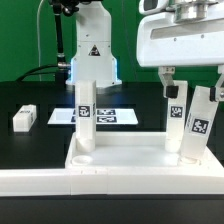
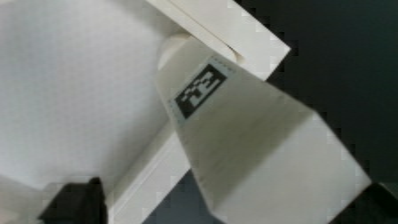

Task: Assemble desk

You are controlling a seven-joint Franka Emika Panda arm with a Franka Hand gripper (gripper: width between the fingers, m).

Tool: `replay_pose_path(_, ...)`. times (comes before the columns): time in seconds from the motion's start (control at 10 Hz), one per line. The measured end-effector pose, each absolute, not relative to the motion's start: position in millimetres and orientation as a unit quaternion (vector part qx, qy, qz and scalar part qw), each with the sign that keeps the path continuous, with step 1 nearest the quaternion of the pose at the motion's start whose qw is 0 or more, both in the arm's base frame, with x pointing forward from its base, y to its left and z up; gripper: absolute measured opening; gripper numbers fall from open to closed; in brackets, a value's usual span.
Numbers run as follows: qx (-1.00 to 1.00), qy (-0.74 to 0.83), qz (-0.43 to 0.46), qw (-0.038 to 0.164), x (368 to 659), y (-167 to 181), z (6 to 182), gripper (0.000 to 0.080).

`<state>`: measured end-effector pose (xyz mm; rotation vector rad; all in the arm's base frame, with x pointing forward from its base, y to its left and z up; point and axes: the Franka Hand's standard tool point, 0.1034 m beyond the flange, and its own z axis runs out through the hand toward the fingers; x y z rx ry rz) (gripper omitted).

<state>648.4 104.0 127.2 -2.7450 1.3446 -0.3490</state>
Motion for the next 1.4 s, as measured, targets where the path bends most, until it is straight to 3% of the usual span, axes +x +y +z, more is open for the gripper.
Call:
replay_pose_path(0.2,-0.912,0.389,-0.125,0.031,651,116,121.8,0.0649)
replay_pose_path(1.1,-0.976,0.172,-0.125,-0.034,646,136,110.2,0.0649)
replay_pose_path(1.4,-0.976,0.177,-0.124,-0.033,639,145,106.4,0.0649)
